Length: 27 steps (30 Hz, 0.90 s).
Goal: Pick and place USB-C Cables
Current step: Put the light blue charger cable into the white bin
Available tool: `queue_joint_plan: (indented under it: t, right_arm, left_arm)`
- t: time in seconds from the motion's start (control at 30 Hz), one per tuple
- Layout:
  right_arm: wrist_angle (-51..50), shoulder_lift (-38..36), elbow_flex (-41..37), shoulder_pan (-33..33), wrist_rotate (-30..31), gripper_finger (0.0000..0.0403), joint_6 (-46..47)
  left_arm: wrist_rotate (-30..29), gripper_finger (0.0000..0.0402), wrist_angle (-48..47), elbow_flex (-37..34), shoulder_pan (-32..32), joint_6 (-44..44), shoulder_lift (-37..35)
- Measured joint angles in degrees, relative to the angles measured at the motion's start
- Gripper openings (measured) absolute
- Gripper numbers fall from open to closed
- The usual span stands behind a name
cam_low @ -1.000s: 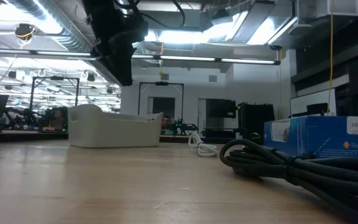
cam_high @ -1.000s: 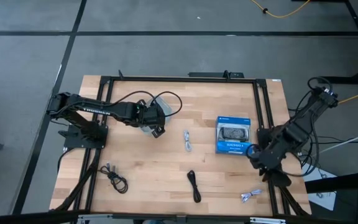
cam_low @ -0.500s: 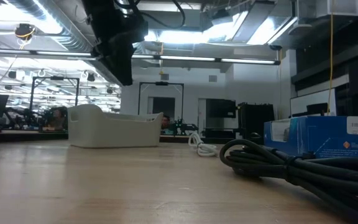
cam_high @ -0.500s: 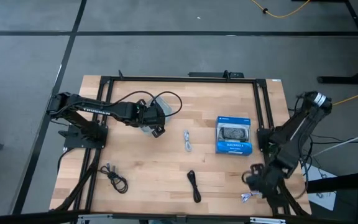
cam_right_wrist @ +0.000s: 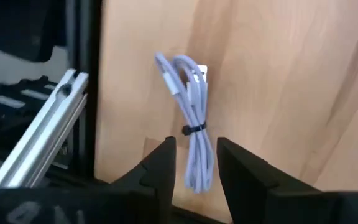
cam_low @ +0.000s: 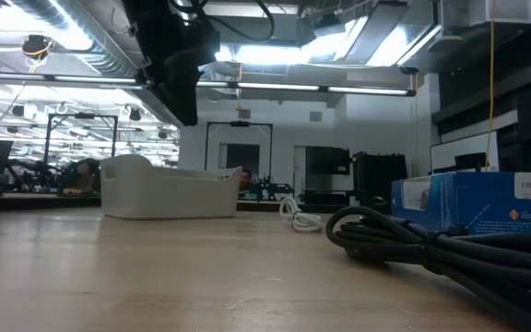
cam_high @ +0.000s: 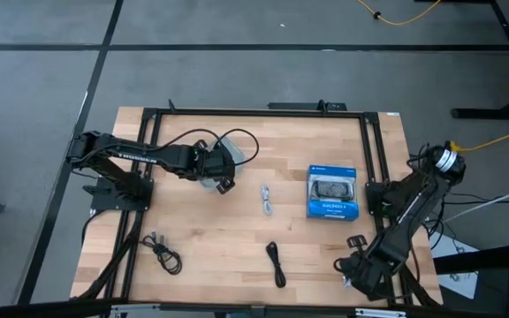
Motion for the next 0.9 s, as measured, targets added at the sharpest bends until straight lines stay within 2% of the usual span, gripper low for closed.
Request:
queue_joint_plan:
  t: [0.23,0.43,0.9]
  right_arm:
    - [0.0,3.0,0.0,0.0,1.8,0.0121,3.2]
    - [0.0,6.0,0.0,0.3,-4.3,0.0121,5.0]
    - [-0.4,12.5,0.3,1.6,-6.3,0.0117,4.1]
  left_arm:
    - [0.0,0.0094,0.0,0.0,0.0,0.0,0.0]
    - [-0.5,0.0094,0.4,0.0,0.0,0.0,0.0]
    - [-1.6,0.0094,0.8,0.0,0.0,-0.2,0.0]
